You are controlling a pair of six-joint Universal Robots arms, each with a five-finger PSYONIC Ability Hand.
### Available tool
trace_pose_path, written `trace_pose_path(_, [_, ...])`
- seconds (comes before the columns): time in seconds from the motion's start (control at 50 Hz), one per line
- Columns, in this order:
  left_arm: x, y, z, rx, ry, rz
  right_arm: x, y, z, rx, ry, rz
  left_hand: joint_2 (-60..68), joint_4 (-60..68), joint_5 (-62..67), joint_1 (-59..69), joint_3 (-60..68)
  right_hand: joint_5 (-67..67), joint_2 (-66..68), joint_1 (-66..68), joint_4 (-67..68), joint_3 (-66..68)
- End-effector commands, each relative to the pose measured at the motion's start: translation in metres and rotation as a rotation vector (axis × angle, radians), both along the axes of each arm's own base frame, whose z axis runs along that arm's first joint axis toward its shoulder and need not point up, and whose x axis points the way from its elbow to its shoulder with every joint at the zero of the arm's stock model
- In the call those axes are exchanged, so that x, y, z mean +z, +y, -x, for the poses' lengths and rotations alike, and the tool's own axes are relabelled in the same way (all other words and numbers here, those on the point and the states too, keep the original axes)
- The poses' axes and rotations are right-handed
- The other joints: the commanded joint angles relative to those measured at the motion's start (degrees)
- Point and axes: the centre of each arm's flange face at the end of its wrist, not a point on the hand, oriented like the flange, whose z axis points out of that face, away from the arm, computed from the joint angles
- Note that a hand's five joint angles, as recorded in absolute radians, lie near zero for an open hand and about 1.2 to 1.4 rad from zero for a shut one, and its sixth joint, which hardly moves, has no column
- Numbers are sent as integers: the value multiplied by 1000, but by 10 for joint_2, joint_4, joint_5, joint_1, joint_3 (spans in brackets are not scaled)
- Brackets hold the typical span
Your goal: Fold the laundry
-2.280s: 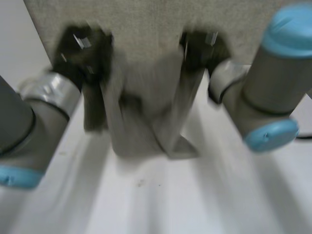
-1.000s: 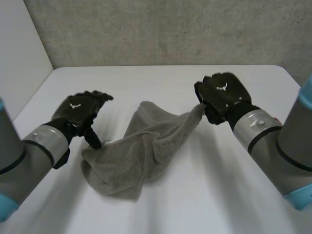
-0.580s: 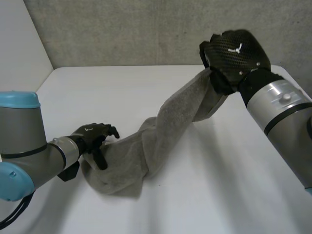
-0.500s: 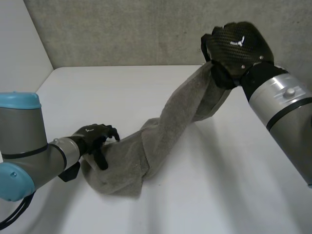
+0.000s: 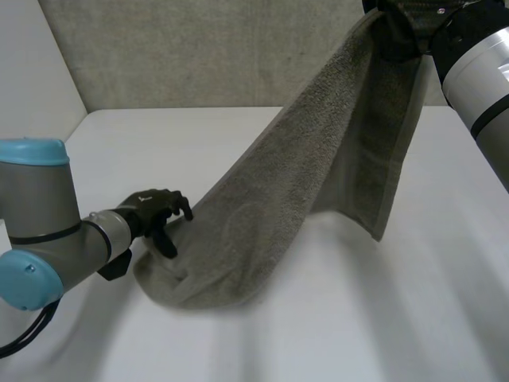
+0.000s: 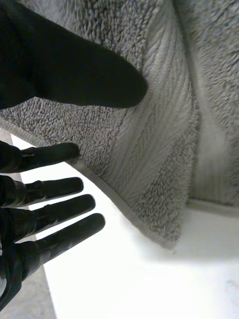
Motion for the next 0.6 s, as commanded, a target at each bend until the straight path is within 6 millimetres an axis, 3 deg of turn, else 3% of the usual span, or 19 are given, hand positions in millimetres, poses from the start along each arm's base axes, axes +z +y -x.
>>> trace_pose_path(0.02, [30, 5, 0, 2, 36, 73, -1, 6, 3, 4, 13, -26, -90, -92, -92, -93, -91, 138, 124, 242, 116, 120])
trace_pose_path(0.14, [46, 14, 3, 13, 107, 83, 1, 13, 4, 11, 10, -26, -116, -117, -118, -118, -116, 138, 124, 242, 116, 120])
trace_pose_path(0.28, [46, 11, 12, 12, 169, 85, 18, 24, 8, 16, -12, 21, -190, -191, -192, -192, -190, 138, 124, 242, 116, 120])
trace_pose_path(0.42, [26, 6, 36, -42, 185, 65, 30, 33, 12, 17, -29, 57, -190, -191, -192, -193, -190, 138, 124, 242, 116, 120])
trace_pose_path(0.46, [11, 2, 45, -57, 175, 38, 32, 34, 13, 16, -33, 62, -183, -185, -185, -186, -184, 138, 124, 242, 116, 120])
trace_pose_path(0.56, [-3, 0, 51, -69, 166, 12, 36, 36, 14, 13, -34, 76, -171, -173, -173, -174, -172, 138, 124, 242, 116, 120])
trace_pose_path(0.58, [-8, 0, 53, -72, 161, 3, 36, 36, 14, 13, -34, 76, -141, -143, -143, -144, -142, 138, 124, 242, 116, 120])
trace_pose_path(0.6, [-12, -2, 53, -74, 153, 2, 35, 35, 15, 10, -31, 73, 34, 32, 32, 31, 33, 138, 124, 242, 116, 120])
